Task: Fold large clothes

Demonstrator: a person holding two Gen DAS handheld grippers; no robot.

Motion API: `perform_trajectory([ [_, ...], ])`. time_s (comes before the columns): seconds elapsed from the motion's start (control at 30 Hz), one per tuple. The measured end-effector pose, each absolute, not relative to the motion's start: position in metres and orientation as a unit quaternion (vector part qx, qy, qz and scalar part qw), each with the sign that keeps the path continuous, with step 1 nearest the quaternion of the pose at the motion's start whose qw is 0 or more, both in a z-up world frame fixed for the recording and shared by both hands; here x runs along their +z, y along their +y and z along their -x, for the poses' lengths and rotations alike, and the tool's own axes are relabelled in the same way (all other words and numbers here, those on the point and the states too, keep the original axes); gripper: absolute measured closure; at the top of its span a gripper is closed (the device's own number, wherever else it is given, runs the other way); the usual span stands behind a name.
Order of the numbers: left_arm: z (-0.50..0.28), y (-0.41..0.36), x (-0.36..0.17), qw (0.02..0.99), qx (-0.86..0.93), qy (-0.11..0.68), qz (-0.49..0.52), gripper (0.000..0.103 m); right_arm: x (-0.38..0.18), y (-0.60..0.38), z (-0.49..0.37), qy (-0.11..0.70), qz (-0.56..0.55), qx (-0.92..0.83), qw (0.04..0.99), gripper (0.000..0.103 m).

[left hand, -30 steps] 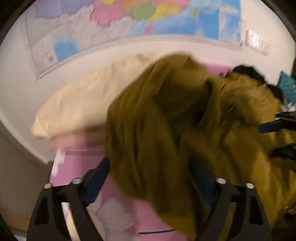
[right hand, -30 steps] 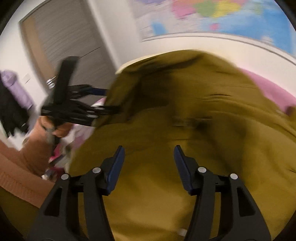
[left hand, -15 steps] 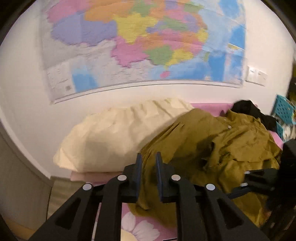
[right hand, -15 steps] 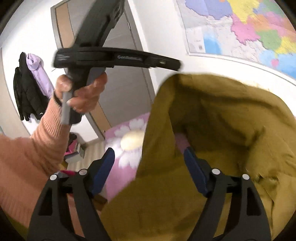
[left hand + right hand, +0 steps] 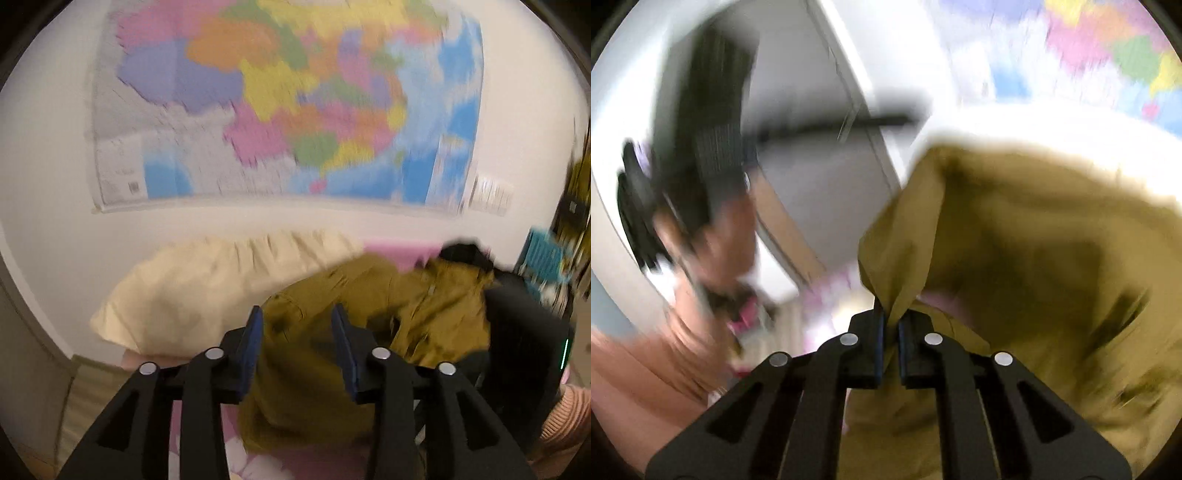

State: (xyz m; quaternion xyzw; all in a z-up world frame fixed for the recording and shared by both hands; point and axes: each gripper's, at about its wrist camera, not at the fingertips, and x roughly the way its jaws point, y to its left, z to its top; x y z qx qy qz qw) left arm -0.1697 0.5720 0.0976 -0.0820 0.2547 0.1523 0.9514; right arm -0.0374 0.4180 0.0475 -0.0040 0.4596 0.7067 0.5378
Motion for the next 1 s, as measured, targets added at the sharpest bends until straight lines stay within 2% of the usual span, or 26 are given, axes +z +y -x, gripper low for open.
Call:
perform_trajectory([
  [0.03, 0.176, 0.574, 0.104, 0.954, 0.160, 0.240, 0.088, 0.056, 0.064, 0.413, 0.018, 0.451, -0.021, 0.707, 0.544, 0.097],
  [0.13, 0.186, 0.570, 0.114, 0.960, 0.156, 0.214, 0.091, 0.052, 0.104, 0.394, -0.040, 0.431, -0.066, 0.703, 0.562, 0.097],
  [0.33, 0.160, 0.532, 0.082, 0.959, 0.101, 0.260, 0.041, 0.047, 0.137, 0.331, -0.115, 0.432, -0.021, 0.649, 0.626, 0.097],
  [0.57, 0.096, 0.494, 0.030, 0.943, 0.018, 0.330, 0.032, 0.047, 0.102, 0.232, -0.166, 0.509, 0.016, 0.535, 0.674, 0.095],
  [0.77, 0.054, 0.472, 0.005, 0.933, 0.004, 0.359, 0.026, 0.047, 0.022, 0.164, -0.171, 0.588, 0.019, 0.449, 0.672, 0.090],
  [0.83, 0.044, 0.465, 0.000, 0.930, 0.009, 0.367, 0.027, 0.047, -0.005, 0.152, -0.173, 0.609, 0.016, 0.425, 0.669, 0.072],
  [0.87, 0.034, 0.461, -0.002, 0.928, 0.011, 0.372, 0.031, 0.047, -0.011, 0.147, -0.171, 0.612, 0.017, 0.410, 0.675, 0.052],
  [0.9, 0.029, 0.458, -0.003, 0.927, 0.011, 0.372, 0.033, 0.047, -0.018, 0.142, -0.170, 0.612, 0.010, 0.401, 0.681, 0.039],
  [0.97, 0.020, 0.450, 0.000, 0.930, 0.010, 0.367, 0.028, 0.047, -0.022, 0.136, -0.166, 0.600, -0.025, 0.408, 0.688, 0.038],
  [1.0, 0.017, 0.447, 0.002, 0.932, 0.010, 0.360, 0.024, 0.047, -0.020, 0.128, -0.162, 0.591, -0.037, 0.411, 0.693, 0.032],
])
